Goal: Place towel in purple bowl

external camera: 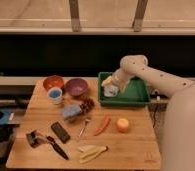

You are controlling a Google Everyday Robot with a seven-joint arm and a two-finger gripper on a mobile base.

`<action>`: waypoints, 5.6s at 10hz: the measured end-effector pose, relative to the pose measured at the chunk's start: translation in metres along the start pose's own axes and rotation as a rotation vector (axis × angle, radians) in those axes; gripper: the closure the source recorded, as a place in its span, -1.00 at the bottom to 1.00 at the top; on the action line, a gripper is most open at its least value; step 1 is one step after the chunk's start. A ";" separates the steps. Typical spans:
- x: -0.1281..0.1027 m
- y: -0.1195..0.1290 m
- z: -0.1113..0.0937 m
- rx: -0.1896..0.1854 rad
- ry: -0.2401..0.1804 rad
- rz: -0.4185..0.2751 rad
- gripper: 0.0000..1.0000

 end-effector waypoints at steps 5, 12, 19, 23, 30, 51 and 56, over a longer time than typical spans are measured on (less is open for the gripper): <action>0.002 -0.018 0.007 0.032 -0.027 0.033 -0.58; -0.044 -0.034 0.047 0.020 -0.064 0.140 -0.58; -0.031 -0.038 0.093 -0.024 0.009 0.189 -0.12; -0.026 -0.036 0.094 -0.022 0.021 0.188 0.69; -0.038 0.031 0.038 -0.091 -0.052 0.019 1.00; 0.025 0.203 0.041 -0.305 0.001 -0.391 0.34; 0.026 0.205 0.042 -0.306 0.003 -0.393 -0.56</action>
